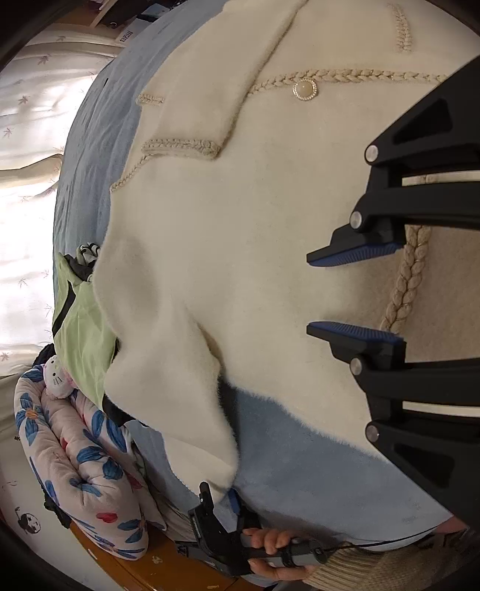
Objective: Fold large clothes
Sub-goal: 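Grasp the other sleeve cuff with the left tool, fold it across the body, release, then move the right tool to the braided front edge of the cardigan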
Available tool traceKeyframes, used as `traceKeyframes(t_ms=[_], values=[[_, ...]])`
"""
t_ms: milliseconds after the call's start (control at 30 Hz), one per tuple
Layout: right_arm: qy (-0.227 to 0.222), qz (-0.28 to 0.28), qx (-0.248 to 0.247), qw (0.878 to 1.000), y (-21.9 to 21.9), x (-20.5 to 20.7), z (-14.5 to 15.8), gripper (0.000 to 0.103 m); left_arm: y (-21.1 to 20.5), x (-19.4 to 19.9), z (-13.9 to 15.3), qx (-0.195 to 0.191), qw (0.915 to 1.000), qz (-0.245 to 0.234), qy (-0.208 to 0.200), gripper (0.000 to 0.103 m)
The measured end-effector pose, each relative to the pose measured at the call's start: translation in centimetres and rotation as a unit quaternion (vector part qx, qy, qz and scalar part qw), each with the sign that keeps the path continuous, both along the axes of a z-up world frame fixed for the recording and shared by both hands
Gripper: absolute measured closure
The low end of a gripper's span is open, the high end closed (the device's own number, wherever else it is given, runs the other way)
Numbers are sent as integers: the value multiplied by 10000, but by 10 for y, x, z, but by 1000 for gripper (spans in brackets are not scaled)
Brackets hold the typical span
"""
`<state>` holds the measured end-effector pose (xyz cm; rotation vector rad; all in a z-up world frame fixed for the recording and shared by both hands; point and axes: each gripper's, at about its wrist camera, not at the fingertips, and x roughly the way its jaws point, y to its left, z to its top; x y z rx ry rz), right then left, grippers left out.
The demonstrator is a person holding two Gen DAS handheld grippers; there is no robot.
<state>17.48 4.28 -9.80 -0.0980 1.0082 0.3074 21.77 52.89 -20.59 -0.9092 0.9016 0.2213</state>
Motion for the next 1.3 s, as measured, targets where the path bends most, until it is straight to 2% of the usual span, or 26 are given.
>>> traceKeyframes(t_ms=[33,133,200,300,333,433,500,600,633,667,733,800,833,900,933,967,1000,1067,1133,1233,1300], values=[[6,7,2,10000,0,0,0,72,2,4,0,16,10000,-22,10,95],[-59,15,27,10000,-5,-3,5,72,-7,1,24,319,9993,75,-153,97],[-135,-8,49,9999,-11,-6,10,72,-30,-7,63,548,9964,-112,-641,97],[-194,-64,138,9997,-22,-11,17,72,-69,-14,111,647,9894,-577,-1162,97],[-210,-95,173,9996,-25,-13,20,72,-89,-15,129,769,9850,-813,-1312,97],[-325,-236,304,9987,-42,-20,31,72,-160,-21,176,1190,9611,-1727,-1795,97],[-431,-372,359,9977,-58,-25,39,72,-221,-26,193,1440,9391,-2443,-1942,97],[-549,-621,367,9959,-82,-30,46,72,-286,-29,191,1465,9167,-3184,-1917,96],[-570,-735,361,9950,-93,-31,47,72,-314,-28,182,1503,9063,-3491,-1849,96],[-571,-829,356,9943,-102,-32,47,72,-333,-29,171,1550,9003,-3684,-1727,96],[-519,-1043,368,9925,-122,-32,46,72,-364,-28,149,1538,8928,-3985,-1429,96],[-475,-1199,393,9909,-138,-33,43,72,-393,-26,113,1537,8859,-4270,-965,90],[-443,-1274,407,9900,-146,-33,42,72,-400,-25,103,1514,8843,-4343,-811,83],[-381,-1351,441,9891,-156,-32,38,72,-415,-28,75,1344,8818,-4501,-420,75],[-344,-1370,486,9888,-162,-31,36,72,-417,-26,68,1279,8811,-4543,-308,65],[-319,-1378,528,9885,-164,-30,35,72,-421,-31,63,1220,8806,-4572,-224,57],[-308,-1378,560,9884,-166,-30,35,72,-423,-35,62,1179,8806,-4585,-200,54],[-290,-1322,655,9886,-168,-27,35,72,-421,-40,63,1143,8803,-4597,-274,39],[-300,-1223,692,9896,-163,-27,36,72,-416,-50,71,1205,8811,-4559,-376,35],[-330,-1001,804,9912,-152,-26,41,72,-407,-61,82,1355,8867,-4390,-518,35],[-289,-867,937,9914,-148,-24,43,64,-397,-66,88,1311,8939,-4244,-592,35]])
